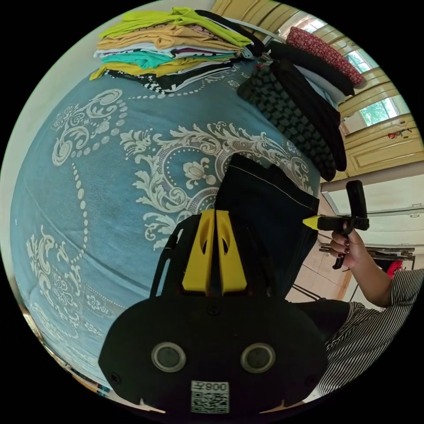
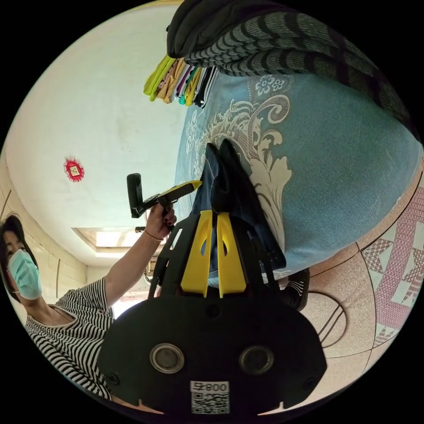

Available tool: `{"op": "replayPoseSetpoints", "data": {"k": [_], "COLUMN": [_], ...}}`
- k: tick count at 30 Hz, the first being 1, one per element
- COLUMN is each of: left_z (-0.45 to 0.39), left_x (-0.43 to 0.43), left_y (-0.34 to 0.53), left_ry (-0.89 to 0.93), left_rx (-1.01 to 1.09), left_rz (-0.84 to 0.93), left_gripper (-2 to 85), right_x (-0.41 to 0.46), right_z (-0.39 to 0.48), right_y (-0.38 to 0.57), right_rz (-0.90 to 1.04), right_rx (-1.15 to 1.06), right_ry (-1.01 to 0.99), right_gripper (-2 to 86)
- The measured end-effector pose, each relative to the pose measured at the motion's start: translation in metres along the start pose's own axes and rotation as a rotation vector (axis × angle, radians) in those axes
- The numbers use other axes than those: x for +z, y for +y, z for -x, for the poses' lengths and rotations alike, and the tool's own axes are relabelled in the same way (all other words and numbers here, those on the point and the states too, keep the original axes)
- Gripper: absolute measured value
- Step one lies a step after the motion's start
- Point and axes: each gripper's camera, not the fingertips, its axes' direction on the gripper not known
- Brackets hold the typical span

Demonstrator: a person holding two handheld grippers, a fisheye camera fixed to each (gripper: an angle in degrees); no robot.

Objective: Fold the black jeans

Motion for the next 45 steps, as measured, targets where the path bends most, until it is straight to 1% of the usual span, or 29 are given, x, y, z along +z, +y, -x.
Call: {"op": "replayPoseSetpoints", "data": {"k": [5,8,13,16,20,22,24,29,33,37,39,41,45], "left_z": [-0.006,-0.018,-0.031,-0.034,-0.035,-0.033,-0.029,-0.011,0.001,0.019,0.025,0.033,0.044], "left_x": [-0.034,-0.048,-0.044,-0.030,-0.012,-0.010,-0.008,-0.010,0.008,0.020,0.021,0.017,0.012], "left_y": [0.009,0.011,0.007,0.004,0.006,0.010,0.016,0.045,0.063,0.090,0.106,0.127,0.166], "left_ry": [0.081,0.072,0.026,-0.009,-0.068,-0.080,-0.082,-0.029,-0.028,-0.003,-0.018,-0.030,0.000], "left_rx": [0.021,0.082,0.141,0.154,0.164,0.168,0.177,0.150,0.146,0.122,0.109,0.072,0.023], "left_rz": [-0.113,-0.125,-0.057,0.007,0.075,0.079,0.077,-0.003,0.023,0.003,-0.027,-0.112,-0.217], "left_gripper": [0.5,0.3,0.2,0.2,0.2,0.2,0.2,0.3,0.4,0.4,0.3,0.2,0.1], "right_x": [-0.017,-0.032,-0.044,-0.039,-0.029,-0.025,-0.019,-0.002,0.017,0.043,0.054,0.070,0.096], "right_z": [0.032,0.055,0.053,0.041,0.037,0.040,0.049,0.071,0.076,0.079,0.087,0.093,0.104], "right_y": [0.020,0.040,0.072,0.084,0.090,0.089,0.088,0.087,0.086,0.081,0.079,0.075,0.071], "right_rz": [-0.014,-0.033,-0.048,-0.056,-0.071,-0.073,-0.064,-0.082,-0.079,-0.088,-0.085,-0.077,-0.075], "right_rx": [-0.066,-0.114,-0.076,-0.020,0.020,0.025,0.007,-0.015,-0.007,0.030,0.027,0.036,0.045], "right_ry": [-0.009,-0.010,0.013,-0.015,0.011,-0.002,0.026,0.042,0.057,0.018,0.018,0.000,-0.023], "right_gripper": [1.2,1.1,1.1,1.0,1.0,1.0,1.0,0.9,1.0,1.0,1.1,1.2,1.4]}}
